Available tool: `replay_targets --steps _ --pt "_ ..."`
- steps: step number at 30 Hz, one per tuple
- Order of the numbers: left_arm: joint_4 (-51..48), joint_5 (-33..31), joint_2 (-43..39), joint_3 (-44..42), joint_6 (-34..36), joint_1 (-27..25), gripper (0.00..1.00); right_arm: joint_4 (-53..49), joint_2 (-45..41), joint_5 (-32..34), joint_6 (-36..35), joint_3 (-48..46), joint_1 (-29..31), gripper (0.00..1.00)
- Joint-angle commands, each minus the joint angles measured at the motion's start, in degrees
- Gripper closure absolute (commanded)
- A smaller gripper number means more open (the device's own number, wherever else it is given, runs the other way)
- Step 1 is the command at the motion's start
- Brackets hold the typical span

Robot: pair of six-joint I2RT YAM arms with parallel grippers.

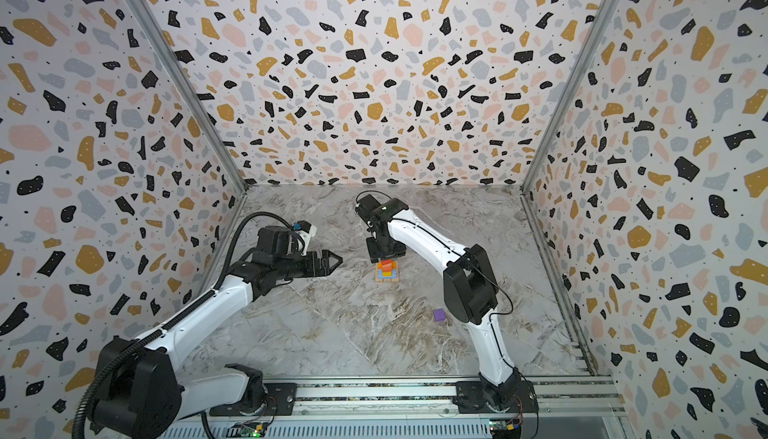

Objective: Build the wood block tower
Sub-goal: 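Lower the red cube onto the natural-wood cube on the stack, then hold the red cube on the stack and adjust its position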

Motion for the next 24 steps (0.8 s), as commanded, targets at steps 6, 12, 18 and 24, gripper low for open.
replay_targets --steps 6,12,18,24 --pt "1.6 0.9 -1.2 -0.8 -0.2 0.4 0.00 -2.2 1.2 0.8 0.2 1.3 -0.2 0.31" --pt "1.7 1.3 -1.3 -0.9 -0.3 0.4 0.00 -2.0 2.5 0.4 0.6 1.6 -0.4 0.31" --pt "1.7 1.4 -1.3 -0.8 -0.2 0.5 0.00 -1.6 3.3 0.1 1.0 1.8 -0.7 0.32" --pt "1.8 1.5 -1.3 -0.8 -0.3 0.5 0.00 -1.4 3.8 0.0 1.4 2.1 -0.9 0.38"
